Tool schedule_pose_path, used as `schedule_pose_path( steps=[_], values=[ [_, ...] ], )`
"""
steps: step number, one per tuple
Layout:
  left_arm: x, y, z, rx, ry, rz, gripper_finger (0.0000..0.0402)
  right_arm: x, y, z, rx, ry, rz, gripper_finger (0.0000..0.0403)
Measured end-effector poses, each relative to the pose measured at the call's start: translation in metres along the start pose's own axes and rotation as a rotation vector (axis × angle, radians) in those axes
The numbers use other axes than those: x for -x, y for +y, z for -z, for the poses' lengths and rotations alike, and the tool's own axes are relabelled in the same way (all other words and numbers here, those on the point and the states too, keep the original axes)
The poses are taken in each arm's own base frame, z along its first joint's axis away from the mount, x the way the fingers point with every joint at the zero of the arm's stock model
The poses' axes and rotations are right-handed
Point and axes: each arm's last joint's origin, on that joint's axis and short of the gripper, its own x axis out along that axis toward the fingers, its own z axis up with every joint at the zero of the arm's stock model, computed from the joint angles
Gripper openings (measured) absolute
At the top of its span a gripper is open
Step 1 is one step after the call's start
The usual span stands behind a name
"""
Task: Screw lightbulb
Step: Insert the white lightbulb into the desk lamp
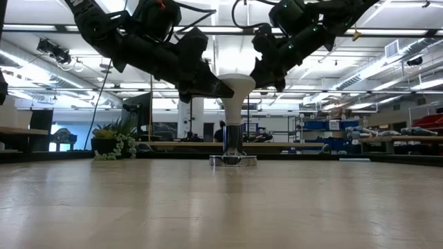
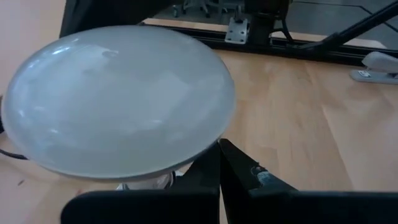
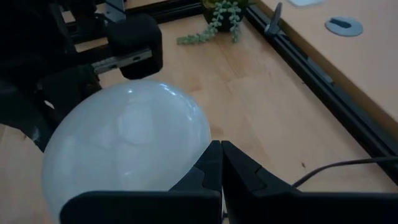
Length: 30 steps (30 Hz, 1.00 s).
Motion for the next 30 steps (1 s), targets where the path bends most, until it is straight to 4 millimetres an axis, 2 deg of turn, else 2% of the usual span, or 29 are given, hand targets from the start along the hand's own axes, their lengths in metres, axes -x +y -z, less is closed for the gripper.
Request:
schedule_pose_path(
  steps=[15,23,30],
  values=[
    [0.011,-0.013,-0.01,-0.002,-0.026,0.054,0.0003,0.0,-0.002,0.0,-0.004,0.004,0.01,0.0009],
    [0.013,-0.011,-0.013,0.025,-0.04,0.025,0.0003,0.0,-0.002,0.0,-0.004,0.004,0.009,0.0009],
    [0.024,-0.009,-0.024,0.001,-0.06,0.017,0.0002,0.0,-0.002,0.0,-0.004,0.003,0.006,0.0009]
  ],
)
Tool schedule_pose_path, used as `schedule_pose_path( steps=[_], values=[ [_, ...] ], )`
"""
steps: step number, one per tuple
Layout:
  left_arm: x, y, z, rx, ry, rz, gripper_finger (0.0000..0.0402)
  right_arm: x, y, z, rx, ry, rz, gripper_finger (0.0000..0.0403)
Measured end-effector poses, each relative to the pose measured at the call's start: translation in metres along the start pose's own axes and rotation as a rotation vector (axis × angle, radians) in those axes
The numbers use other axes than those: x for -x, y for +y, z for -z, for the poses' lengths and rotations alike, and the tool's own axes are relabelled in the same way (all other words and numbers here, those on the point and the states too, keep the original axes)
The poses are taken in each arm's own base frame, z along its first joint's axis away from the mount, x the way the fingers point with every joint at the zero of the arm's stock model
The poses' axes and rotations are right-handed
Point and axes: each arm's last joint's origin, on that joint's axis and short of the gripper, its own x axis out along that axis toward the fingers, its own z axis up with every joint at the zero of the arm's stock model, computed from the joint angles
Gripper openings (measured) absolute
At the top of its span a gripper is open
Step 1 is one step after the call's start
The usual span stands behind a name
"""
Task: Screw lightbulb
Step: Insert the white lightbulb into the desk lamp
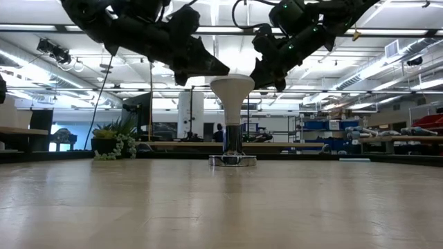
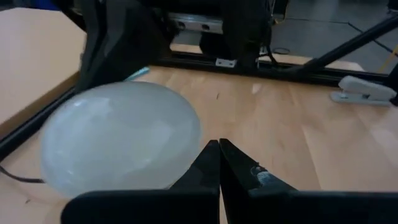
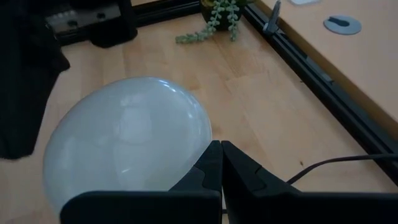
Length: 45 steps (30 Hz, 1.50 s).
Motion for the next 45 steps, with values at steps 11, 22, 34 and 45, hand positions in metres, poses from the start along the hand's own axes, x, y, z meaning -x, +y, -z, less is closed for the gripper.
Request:
schedule_pose_path(
  steps=[11,22,34,45],
  values=[
    [0.003,0.001,0.0,-0.096,0.023,-0.009,0.0011,0.0,0.0,0.0,0.0,-0.001,-0.007,0.0009],
    [-0.001,0.005,-0.011,-0.148,0.111,-0.086,0.0011,0.0,0.0,0.0,-0.008,0.001,-0.004,0.0009],
    [-0.001,0.014,-0.01,-0.148,0.148,-0.156,0.0011,0.001,0.0,0.002,-0.025,0.025,0.002,0.0009],
    [0.0,0.018,-0.003,-0.159,0.207,-0.224,0.0011,0.005,0.003,0.011,-0.057,0.128,-0.031,0.0009]
  ],
)
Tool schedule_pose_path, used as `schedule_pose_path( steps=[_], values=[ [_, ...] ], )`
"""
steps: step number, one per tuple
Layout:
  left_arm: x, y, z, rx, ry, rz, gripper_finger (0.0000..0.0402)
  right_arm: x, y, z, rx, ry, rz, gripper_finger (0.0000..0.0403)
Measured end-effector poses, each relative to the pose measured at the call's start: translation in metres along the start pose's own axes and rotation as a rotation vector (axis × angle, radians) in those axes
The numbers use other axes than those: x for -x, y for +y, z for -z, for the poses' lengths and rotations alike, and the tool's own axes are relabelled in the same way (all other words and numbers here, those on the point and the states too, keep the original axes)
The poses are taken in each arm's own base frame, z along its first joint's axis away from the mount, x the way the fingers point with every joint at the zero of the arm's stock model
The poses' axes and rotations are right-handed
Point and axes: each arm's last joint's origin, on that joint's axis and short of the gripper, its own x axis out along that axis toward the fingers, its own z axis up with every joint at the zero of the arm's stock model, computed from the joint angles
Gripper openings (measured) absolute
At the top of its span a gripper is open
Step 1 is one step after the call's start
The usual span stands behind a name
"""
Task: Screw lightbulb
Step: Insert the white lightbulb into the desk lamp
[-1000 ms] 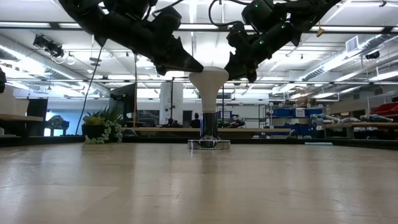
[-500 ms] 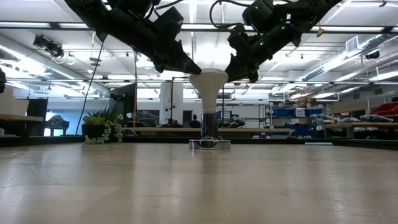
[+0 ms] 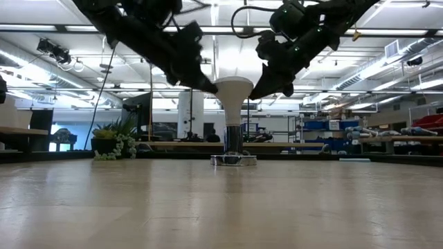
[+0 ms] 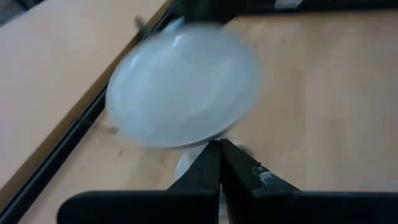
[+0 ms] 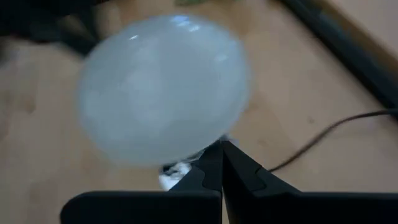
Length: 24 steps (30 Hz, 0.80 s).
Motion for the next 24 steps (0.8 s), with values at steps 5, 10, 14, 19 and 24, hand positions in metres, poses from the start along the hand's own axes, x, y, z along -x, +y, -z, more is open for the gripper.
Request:
schedule_pose_path(
  steps=[5,10,14,19,24],
  values=[
    [-0.001,0.005,0.002,0.024,0.018,-0.033,0.0011,0.005,0.006,0.001,0.011,0.011,-0.013,0.0009],
    [-0.001,0.006,0.004,0.028,0.035,-0.03,0.0011,0.015,0.008,-0.004,0.016,-0.029,0.018,0.0012],
    [0.001,0.005,0.004,0.023,0.049,-0.018,0.0011,0.023,0.005,-0.009,0.012,-0.075,0.082,0.0011],
    [0.009,0.003,0.003,0.033,0.064,-0.002,0.0011,0.026,0.001,-0.015,0.006,-0.137,0.098,0.0011],
    [0.015,-0.008,-0.006,0.04,-0.015,0.157,0.001,0.027,-0.004,-0.02,0.015,-0.189,0.105,0.0011]
  ],
)
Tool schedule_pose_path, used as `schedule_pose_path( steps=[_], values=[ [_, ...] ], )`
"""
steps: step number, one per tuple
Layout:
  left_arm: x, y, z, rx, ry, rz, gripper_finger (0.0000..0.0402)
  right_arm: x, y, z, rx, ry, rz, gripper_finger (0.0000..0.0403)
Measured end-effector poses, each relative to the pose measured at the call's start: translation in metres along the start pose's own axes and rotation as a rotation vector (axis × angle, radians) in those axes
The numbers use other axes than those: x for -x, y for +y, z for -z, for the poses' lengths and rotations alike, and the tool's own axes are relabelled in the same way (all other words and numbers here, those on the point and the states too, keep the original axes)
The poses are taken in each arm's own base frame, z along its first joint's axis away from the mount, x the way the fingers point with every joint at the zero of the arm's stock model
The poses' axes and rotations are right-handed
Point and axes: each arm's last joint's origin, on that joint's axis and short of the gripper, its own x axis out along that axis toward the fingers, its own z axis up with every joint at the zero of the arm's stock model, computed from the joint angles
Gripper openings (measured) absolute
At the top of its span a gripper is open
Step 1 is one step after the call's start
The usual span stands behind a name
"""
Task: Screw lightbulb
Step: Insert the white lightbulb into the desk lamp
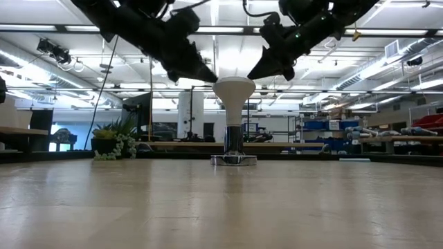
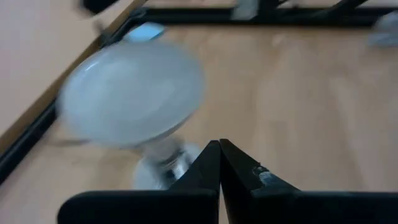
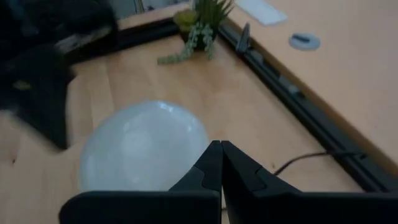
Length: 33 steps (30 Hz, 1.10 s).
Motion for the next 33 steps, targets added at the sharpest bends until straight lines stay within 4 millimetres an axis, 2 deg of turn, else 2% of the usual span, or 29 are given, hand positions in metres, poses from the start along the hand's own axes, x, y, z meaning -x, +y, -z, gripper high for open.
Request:
schedule_pose_path(
  steps=[13,20,30,33],
  values=[
    [-0.011,-0.002,-0.001,0.009,-0.059,0.028,0.001,-0.001,-0.007,-0.005,0.033,-0.047,-0.057,0.0011],
    [-0.011,-0.003,-0.003,0.011,-0.082,0.052,0.001,-0.023,-0.009,0.002,0.084,-0.038,-0.109,0.0011],
    [-0.014,-0.002,-0.002,0.012,-0.083,0.052,0.001,-0.036,-0.007,-0.022,0.12,0.044,-0.097,0.0011],
    [-0.02,-0.002,0.001,0.013,-0.078,0.05,0.001,-0.036,-0.007,-0.02,0.119,0.084,-0.096,0.0011]
  ],
)
